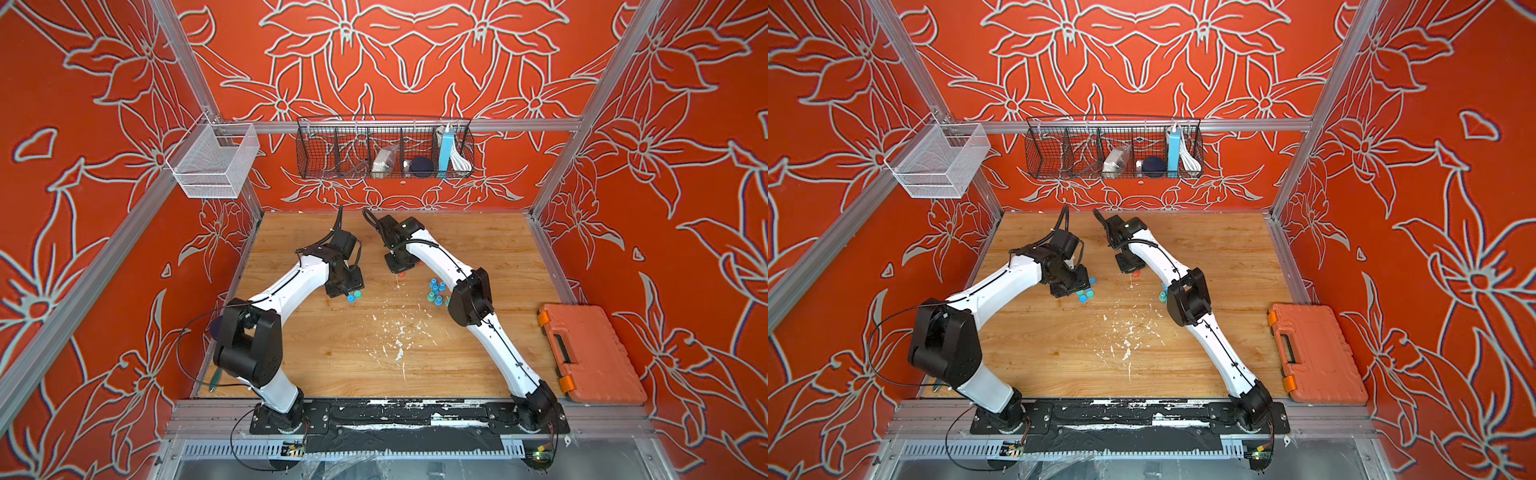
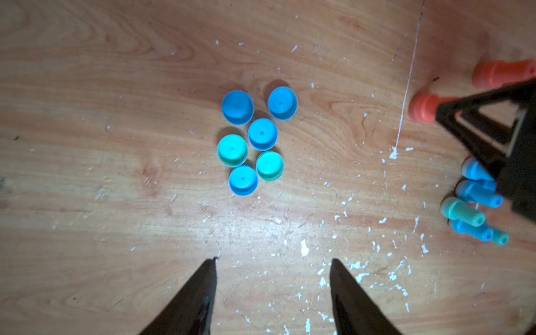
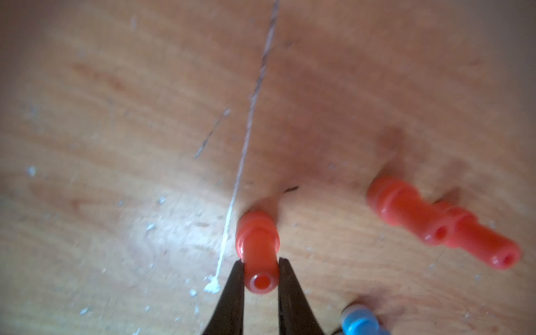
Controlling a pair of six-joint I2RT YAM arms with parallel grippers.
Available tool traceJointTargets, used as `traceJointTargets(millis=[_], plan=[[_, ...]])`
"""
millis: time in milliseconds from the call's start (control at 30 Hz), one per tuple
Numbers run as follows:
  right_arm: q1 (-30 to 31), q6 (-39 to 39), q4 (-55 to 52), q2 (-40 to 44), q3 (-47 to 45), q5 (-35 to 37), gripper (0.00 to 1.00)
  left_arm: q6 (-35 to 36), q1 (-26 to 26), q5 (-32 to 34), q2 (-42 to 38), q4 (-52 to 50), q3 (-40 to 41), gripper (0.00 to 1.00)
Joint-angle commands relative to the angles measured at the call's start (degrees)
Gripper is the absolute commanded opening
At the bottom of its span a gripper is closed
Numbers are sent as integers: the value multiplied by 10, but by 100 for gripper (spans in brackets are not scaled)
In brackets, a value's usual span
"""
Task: Close the stamp cap
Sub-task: Place the stamp at the center of the board.
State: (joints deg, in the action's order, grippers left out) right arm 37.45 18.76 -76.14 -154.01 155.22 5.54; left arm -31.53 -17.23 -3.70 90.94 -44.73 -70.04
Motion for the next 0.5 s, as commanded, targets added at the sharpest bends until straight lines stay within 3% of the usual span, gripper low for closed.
traceJointTargets(millis=[0, 467], plan=[[-26, -6, -14, -46, 6, 27, 12, 0, 3, 7, -27, -22, 18, 64], [-39, -23, 24, -49, 40, 14, 17, -3, 3, 10, -48, -29, 38, 66]])
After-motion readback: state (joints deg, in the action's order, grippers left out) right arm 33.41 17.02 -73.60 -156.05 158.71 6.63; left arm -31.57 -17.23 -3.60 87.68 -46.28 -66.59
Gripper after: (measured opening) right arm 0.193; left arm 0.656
